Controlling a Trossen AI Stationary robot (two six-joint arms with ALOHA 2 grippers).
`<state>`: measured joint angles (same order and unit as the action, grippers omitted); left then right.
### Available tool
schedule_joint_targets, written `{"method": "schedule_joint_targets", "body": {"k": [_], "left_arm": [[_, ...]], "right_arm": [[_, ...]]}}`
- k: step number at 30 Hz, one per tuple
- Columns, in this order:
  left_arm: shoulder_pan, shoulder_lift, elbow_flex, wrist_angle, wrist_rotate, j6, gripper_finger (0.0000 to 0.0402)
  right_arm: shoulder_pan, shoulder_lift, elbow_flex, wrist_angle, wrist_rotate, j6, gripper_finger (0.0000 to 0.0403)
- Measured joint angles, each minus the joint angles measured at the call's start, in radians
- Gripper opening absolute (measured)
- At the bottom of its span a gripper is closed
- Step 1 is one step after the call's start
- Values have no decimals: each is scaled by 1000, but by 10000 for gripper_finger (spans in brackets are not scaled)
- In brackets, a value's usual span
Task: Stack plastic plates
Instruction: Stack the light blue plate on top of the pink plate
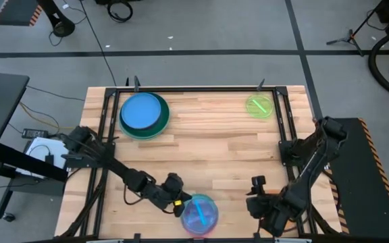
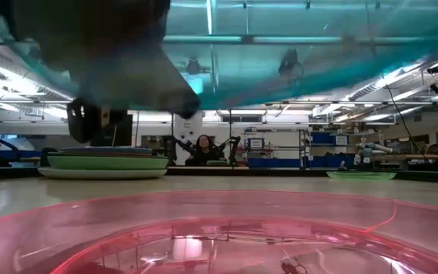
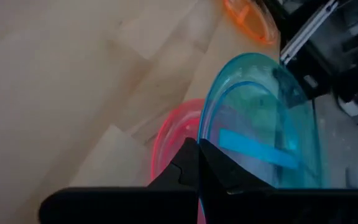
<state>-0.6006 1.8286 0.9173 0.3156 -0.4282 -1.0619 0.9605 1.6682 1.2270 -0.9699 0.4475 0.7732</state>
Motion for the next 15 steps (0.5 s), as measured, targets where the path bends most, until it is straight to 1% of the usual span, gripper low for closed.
{"method": "schedule_joint_targets", "body": {"k": [3, 6, 9, 12, 15], "left_arm": [[-13, 50, 71, -31, 37, 55, 1], [-17, 87, 156, -136, 70, 101, 1], [-6, 96, 219, -269, 82, 104, 8], [3, 96, 235, -304, 86, 100, 17], [11, 97, 237, -313, 91, 74, 25]], "right_arm": [[22, 12, 8, -59, -99, 50, 206], [34, 23, 8, -152, -194, 48, 206], [18, 34, 3, -229, -293, -38, 205], [-34, 34, -33, -224, -386, -140, 200], [-97, 34, -89, -183, -469, -216, 197]]}}
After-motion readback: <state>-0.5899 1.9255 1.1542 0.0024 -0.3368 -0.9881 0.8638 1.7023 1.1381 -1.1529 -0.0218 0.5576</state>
